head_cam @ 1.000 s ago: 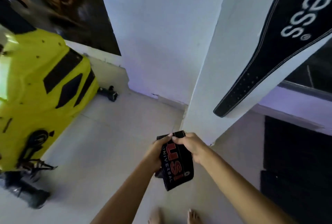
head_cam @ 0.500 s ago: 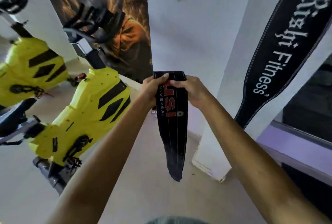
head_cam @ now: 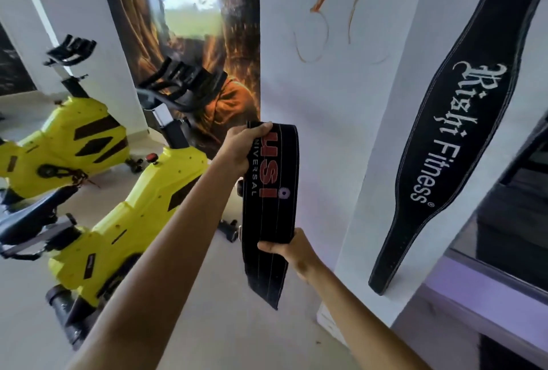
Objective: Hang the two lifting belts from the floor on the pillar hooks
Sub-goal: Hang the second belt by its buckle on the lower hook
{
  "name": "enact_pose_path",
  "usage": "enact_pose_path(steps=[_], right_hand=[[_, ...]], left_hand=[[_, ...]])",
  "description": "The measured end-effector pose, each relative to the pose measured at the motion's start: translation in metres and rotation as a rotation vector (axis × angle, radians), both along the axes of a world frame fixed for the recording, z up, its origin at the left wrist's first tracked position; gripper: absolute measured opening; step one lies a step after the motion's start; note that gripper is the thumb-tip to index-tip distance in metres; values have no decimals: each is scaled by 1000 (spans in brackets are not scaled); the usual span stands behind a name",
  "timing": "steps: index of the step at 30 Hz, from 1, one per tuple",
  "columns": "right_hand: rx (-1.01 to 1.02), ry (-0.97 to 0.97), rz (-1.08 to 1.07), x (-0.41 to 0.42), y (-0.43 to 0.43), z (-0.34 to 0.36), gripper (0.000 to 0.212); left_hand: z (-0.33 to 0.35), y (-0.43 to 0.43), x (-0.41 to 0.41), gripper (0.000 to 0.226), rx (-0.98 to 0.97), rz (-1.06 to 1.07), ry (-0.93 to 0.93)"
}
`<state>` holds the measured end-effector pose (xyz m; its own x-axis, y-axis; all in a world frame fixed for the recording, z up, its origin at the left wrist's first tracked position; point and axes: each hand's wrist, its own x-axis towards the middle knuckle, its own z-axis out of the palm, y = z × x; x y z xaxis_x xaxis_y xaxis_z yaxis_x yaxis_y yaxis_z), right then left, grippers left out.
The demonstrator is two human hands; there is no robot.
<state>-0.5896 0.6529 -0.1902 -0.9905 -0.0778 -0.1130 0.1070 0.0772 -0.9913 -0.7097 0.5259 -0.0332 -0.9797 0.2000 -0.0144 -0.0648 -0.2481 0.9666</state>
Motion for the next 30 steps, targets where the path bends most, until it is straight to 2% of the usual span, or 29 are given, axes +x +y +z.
enact_pose_path(steps=[5, 7, 11, 15, 18, 23, 27, 30], right_hand=[[-155, 121, -31, -14, 6, 48, 33], [-263, 128, -104, -27, 14, 68, 30], [-283, 122, -245, -48, 28, 97, 29], [-373, 70, -300, -52, 30, 107, 32], [-345, 51, -310, -54, 32, 106, 34], [-315, 46, -314, -46, 36, 102, 35], [-335, 54, -310, -39, 46, 97, 35], [-342, 76, -326, -34, 56, 93, 32]], left_hand=[[-25, -2, 4, 15, -57, -29, -72], [-32, -1, 11, 24, -87, -73, -58], [-50, 2, 34, 38, -70, -180, 12], [-87, 7, 74, 24, -173, -179, 1], [-131, 9, 96, 42, -244, -143, -26], [-188, 7, 120, 34, -351, -154, -70], [-187, 8, 125, 37, -368, -134, -60], [-163, 14, 123, 32, -292, -167, -6]])
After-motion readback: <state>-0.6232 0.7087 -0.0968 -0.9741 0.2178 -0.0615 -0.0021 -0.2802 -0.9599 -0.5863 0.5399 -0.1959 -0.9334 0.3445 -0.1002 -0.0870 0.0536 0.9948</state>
